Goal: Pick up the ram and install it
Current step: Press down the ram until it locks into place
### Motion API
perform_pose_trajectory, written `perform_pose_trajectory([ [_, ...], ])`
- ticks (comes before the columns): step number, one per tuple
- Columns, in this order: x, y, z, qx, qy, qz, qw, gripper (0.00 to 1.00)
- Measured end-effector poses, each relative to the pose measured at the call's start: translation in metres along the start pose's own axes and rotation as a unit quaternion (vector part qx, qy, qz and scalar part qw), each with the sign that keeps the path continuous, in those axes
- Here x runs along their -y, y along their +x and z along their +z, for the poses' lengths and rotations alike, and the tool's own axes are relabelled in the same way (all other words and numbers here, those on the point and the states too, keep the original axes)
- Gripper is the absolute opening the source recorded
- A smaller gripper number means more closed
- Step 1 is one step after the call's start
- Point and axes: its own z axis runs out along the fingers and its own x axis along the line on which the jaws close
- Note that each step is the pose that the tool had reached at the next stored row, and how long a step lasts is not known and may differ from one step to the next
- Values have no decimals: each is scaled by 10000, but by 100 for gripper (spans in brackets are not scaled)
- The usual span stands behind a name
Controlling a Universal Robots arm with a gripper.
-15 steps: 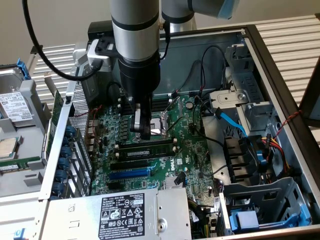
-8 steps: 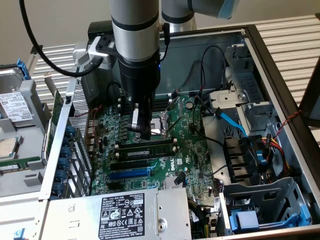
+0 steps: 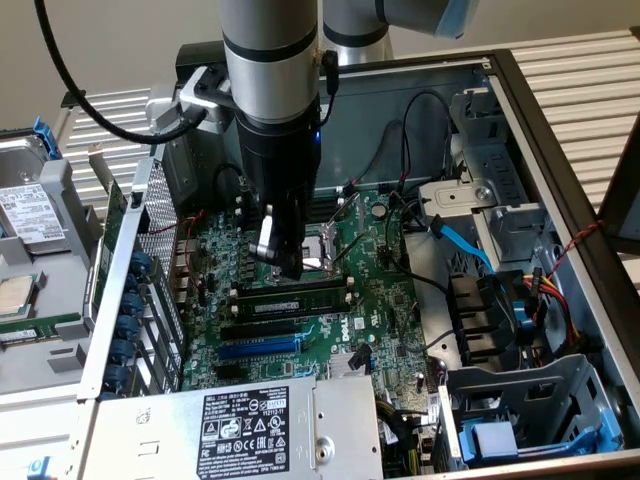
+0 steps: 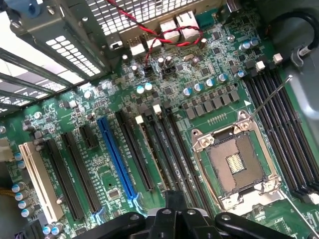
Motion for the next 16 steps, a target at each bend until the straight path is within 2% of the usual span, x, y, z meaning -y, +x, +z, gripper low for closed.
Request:
perform_pose_trajectory([
  [4,0,0,0,8,6,274,9996,11],
  [8,0,0,1,15,11,544,9985,11],
  [12,0,0,3,23,17,836,9965,11],
  [16,0,0,5,32,23,1131,9936,11],
])
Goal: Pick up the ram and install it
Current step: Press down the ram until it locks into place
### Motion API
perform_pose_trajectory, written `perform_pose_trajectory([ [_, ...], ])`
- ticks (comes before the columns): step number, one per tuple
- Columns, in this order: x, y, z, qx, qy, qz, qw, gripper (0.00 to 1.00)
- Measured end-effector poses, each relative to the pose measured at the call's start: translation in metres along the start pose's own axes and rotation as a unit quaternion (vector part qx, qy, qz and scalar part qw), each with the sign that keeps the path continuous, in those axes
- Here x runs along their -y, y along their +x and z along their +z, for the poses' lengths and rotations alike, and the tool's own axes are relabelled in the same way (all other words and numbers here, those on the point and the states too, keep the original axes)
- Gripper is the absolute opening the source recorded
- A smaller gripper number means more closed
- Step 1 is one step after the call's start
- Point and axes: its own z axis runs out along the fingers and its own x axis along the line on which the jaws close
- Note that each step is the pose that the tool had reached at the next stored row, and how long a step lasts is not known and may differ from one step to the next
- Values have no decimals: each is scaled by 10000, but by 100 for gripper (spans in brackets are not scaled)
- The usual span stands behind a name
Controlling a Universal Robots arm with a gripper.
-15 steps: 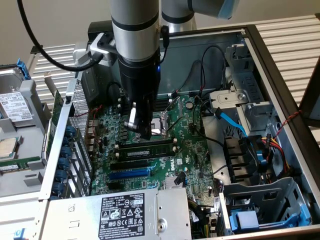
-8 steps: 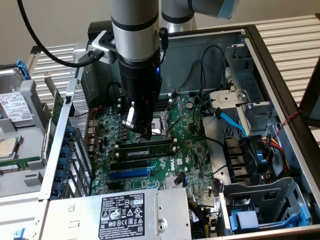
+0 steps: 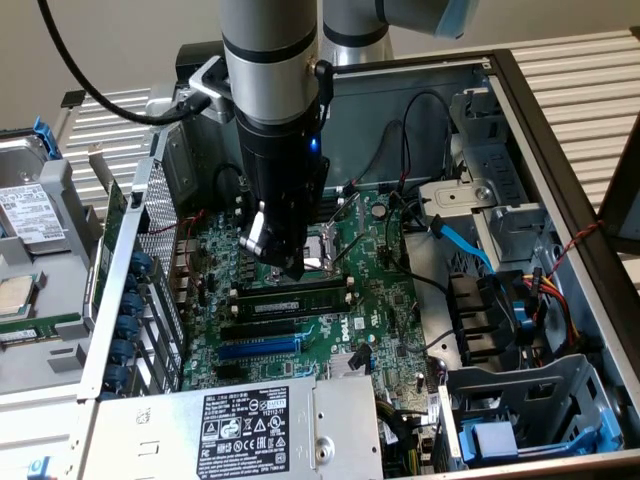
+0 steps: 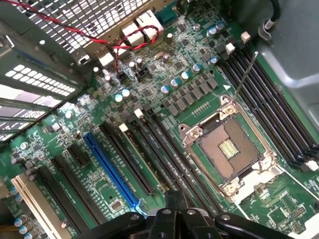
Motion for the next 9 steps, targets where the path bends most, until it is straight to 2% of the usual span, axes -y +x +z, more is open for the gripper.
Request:
perform_pose_trajectory([
  [4,0,0,1,9,6,306,9995,11],
  [9,0,0,1,19,14,668,9978,11],
])
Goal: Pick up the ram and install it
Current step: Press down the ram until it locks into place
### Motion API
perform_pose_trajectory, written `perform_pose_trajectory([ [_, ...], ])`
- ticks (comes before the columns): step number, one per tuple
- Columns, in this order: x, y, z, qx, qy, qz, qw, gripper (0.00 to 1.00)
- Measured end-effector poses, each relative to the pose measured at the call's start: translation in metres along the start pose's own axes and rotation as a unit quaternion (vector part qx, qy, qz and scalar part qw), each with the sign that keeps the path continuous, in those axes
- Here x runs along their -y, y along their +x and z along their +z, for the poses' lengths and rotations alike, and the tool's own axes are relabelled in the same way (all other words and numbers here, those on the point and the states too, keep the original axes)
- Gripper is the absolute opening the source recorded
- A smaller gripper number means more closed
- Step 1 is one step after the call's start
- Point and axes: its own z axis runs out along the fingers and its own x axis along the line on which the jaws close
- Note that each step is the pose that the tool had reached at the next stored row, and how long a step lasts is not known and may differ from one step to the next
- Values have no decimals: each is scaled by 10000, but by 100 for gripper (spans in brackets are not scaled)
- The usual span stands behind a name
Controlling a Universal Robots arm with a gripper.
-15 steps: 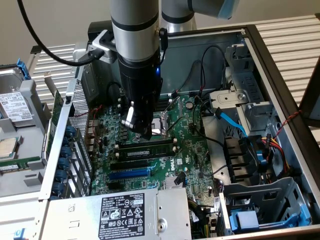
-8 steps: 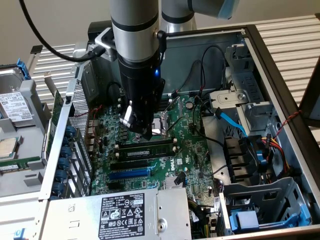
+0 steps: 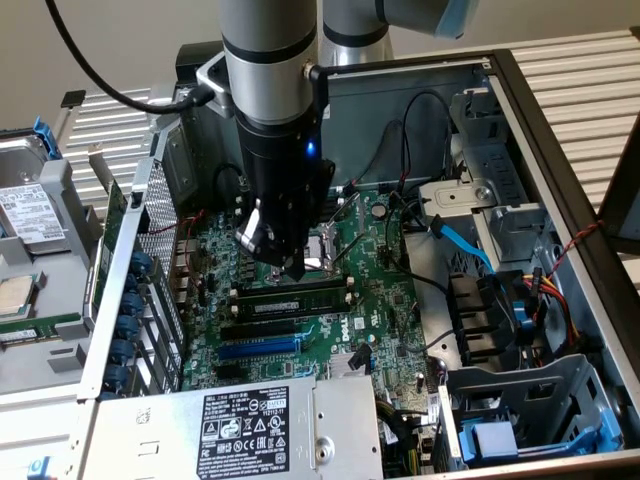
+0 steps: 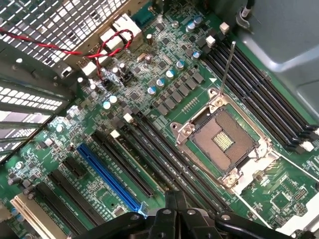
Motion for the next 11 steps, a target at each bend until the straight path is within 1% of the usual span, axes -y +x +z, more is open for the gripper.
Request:
perform_pose_trajectory([
  [3,0,0,0,6,5,222,9998,11],
  [6,0,1,0,7,14,384,9993,11],
  [9,0,0,1,11,20,577,9983,11],
  [11,0,0,3,15,23,712,9975,11],
])
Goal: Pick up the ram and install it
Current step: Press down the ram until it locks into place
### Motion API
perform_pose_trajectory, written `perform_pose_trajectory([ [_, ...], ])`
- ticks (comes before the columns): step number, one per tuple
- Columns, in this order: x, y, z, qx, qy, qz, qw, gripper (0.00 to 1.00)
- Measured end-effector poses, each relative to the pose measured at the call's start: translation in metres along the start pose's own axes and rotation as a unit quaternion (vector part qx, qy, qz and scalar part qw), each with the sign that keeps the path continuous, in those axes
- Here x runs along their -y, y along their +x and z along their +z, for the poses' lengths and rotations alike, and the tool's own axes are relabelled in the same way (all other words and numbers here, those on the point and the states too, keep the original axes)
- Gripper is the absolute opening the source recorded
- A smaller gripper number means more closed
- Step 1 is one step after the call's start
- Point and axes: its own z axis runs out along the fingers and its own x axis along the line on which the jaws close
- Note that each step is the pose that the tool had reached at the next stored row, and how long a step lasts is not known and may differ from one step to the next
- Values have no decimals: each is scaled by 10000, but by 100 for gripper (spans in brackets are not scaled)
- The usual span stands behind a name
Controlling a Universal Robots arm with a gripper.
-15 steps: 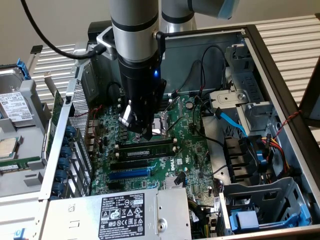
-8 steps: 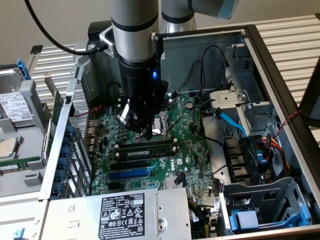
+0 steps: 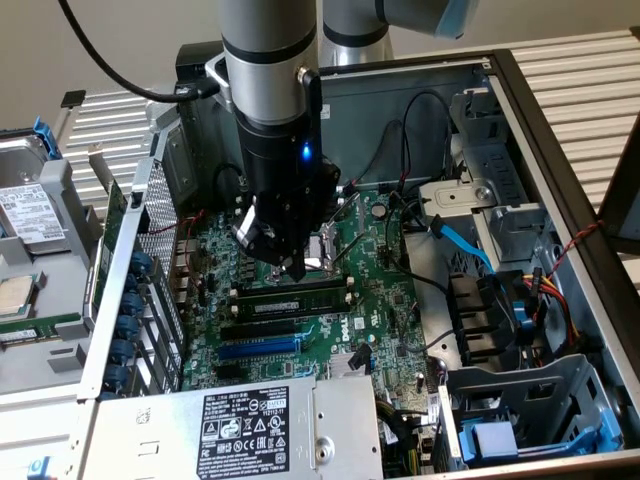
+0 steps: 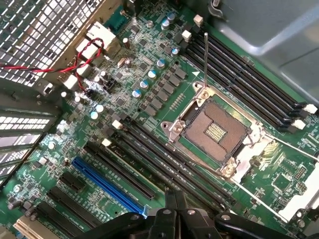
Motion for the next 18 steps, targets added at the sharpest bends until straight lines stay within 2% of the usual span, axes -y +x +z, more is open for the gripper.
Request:
perform_pose_trajectory([
  [4,0,0,2,7,6,269,9996,11],
  [9,0,0,4,6,25,574,9983,11],
  [13,0,0,7,4,43,815,9967,11],
  [18,0,0,10,3,63,1116,9937,11],
])
